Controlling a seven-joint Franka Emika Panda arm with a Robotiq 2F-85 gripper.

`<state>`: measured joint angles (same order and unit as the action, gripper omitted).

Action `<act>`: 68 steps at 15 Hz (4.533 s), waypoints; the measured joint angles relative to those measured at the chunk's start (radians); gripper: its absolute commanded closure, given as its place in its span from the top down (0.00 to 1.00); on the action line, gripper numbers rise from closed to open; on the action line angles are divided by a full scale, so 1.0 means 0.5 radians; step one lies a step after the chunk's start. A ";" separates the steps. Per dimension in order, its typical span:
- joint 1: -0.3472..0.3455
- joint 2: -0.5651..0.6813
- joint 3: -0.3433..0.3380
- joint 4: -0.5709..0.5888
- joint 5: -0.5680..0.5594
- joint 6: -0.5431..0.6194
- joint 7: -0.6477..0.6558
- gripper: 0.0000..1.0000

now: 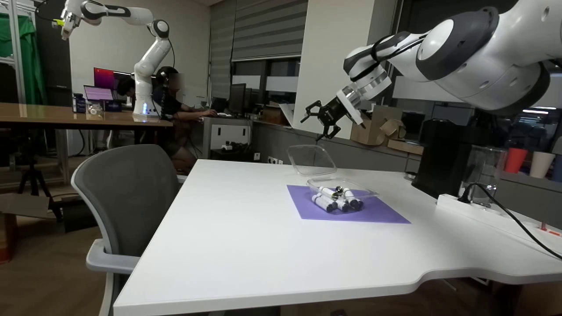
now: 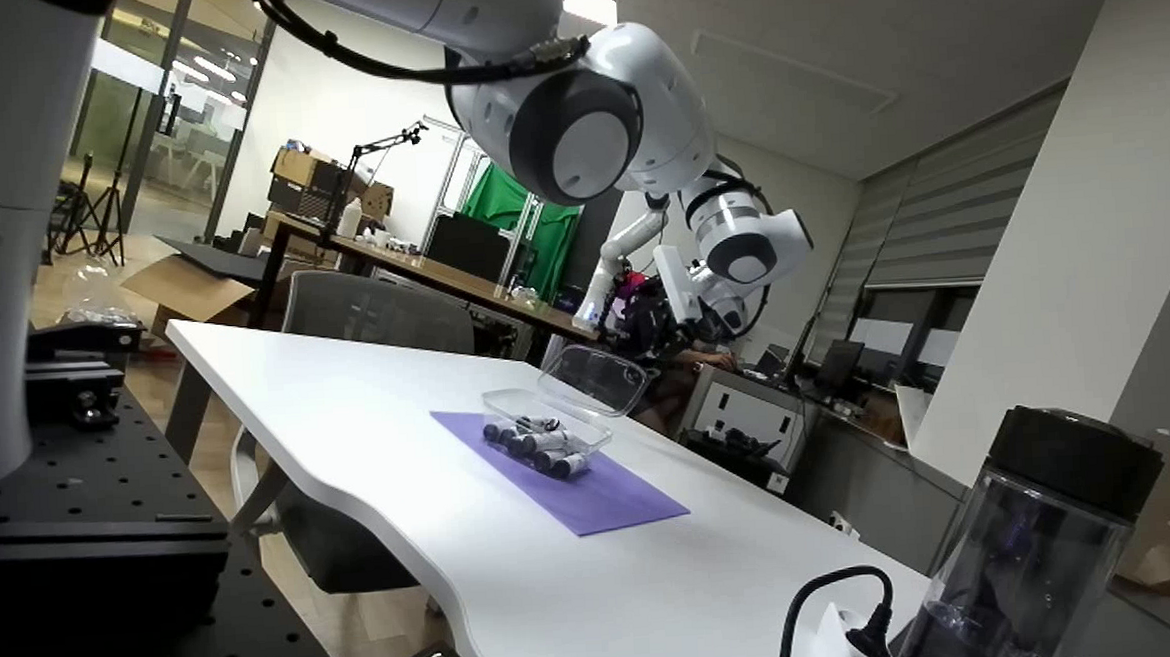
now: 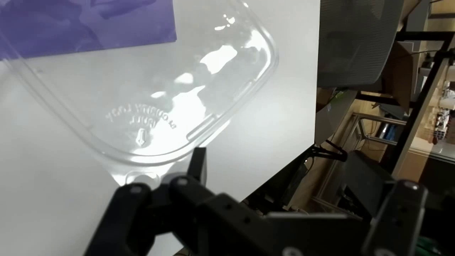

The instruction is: Close the box

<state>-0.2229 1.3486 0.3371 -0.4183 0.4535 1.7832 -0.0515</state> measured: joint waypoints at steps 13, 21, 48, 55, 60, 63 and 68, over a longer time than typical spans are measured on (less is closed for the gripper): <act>-0.105 -0.148 -0.091 -0.002 -0.069 -0.379 0.000 1.00; -0.119 0.052 -0.263 -0.017 -0.203 0.049 -0.068 1.00; -0.312 0.287 0.065 -0.341 0.848 0.432 -0.490 1.00; -0.408 0.287 0.026 -0.370 1.198 0.072 -0.481 1.00; -0.419 0.287 -0.029 -0.405 1.293 -0.442 -0.417 1.00; -0.417 0.287 -0.067 -0.413 1.298 -0.730 -0.437 1.00; -0.419 0.271 -0.110 -0.375 1.300 -0.991 -0.543 1.00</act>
<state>-0.4322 1.4839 0.2823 -0.6059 1.1033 1.2878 -0.3232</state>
